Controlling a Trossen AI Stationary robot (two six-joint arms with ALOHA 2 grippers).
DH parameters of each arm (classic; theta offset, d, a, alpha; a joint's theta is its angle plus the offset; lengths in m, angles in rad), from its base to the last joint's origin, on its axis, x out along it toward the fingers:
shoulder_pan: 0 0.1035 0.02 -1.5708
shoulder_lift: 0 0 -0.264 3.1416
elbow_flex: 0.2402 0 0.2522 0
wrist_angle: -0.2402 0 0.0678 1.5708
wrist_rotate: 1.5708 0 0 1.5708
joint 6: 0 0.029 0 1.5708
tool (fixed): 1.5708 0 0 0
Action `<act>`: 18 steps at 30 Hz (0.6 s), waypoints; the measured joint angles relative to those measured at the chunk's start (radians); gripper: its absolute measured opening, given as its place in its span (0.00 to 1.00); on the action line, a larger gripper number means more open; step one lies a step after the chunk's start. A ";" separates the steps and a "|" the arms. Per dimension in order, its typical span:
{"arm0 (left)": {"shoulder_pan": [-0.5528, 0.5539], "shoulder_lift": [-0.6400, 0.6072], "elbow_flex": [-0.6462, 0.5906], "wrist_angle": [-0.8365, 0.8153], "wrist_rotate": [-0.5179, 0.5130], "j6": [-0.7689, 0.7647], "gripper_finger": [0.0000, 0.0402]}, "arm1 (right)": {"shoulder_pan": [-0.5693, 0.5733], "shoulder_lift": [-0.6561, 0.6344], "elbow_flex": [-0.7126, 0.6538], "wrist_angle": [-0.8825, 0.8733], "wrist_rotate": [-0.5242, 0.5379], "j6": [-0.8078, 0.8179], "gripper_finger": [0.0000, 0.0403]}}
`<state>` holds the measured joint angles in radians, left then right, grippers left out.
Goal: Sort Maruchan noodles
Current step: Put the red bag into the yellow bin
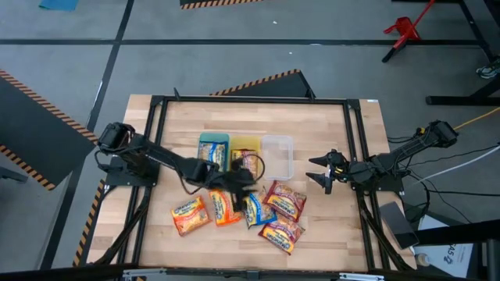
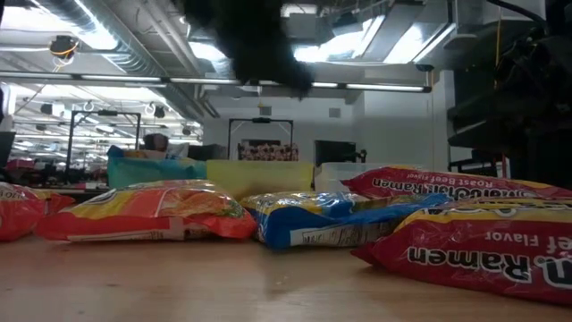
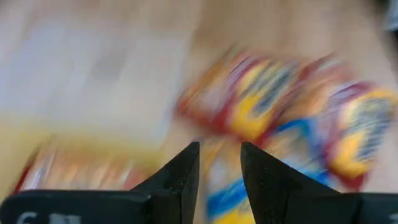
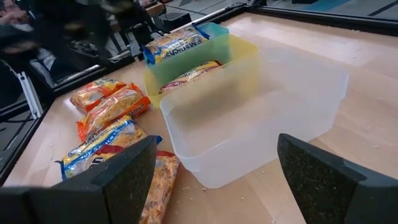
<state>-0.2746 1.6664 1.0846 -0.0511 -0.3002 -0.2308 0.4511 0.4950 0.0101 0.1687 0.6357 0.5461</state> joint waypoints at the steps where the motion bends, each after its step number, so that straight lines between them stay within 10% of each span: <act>1: -0.014 0.011 0.001 0.064 0.000 0.071 0.28 | 0.000 0.000 0.000 -0.003 0.000 0.000 0.80; 18: 0.033 0.227 0.000 0.457 0.128 0.288 0.54 | 0.000 0.000 0.000 -0.015 0.000 0.000 0.80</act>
<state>-0.2420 1.8931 1.0847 0.4055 -0.1720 0.0567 0.4514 0.4950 0.0101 0.1535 0.6357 0.5457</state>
